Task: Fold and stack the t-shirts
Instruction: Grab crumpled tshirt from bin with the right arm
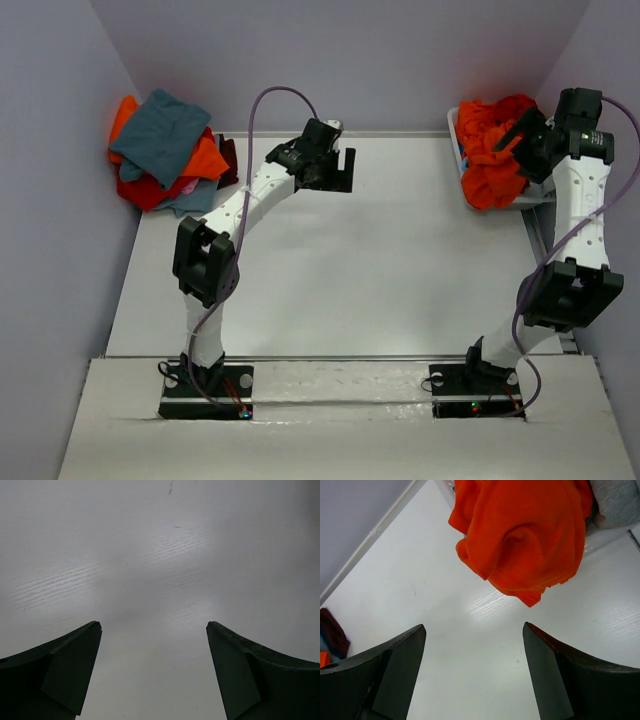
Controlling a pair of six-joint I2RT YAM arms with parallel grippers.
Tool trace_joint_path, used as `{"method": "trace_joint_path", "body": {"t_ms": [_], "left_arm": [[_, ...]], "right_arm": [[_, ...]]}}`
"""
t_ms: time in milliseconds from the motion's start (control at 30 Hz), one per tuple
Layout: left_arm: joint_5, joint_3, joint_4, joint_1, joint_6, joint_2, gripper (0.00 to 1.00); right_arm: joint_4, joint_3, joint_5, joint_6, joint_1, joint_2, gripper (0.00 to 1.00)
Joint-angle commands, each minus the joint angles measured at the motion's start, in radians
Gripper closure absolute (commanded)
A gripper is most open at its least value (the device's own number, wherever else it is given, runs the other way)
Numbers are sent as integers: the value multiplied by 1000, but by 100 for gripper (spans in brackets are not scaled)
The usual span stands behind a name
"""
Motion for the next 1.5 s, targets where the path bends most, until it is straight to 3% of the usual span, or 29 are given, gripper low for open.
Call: {"method": "trace_joint_path", "body": {"t_ms": [0, 67, 367, 567, 1100, 1167, 1467], "left_arm": [[13, -10, 28, -7, 9, -55, 1], [13, -10, 27, -16, 9, -55, 1], [0, -12, 24, -16, 14, -64, 1], [-5, -10, 22, -16, 17, -62, 1], [-7, 4, 16, -16, 18, -50, 1], [-7, 4, 16, -16, 20, -48, 1], [-7, 8, 16, -16, 20, -47, 1]], "right_arm": [[-11, -85, 12, -16, 3, -27, 19], [9, -116, 0, -10, 3, -27, 22], [56, -110, 3, -7, 3, 47, 50], [38, -35, 4, -14, 3, 110, 49], [52, -26, 17, -22, 3, 150, 48], [66, -46, 20, -19, 3, 156, 57], [70, -50, 29, -25, 3, 167, 57]]}}
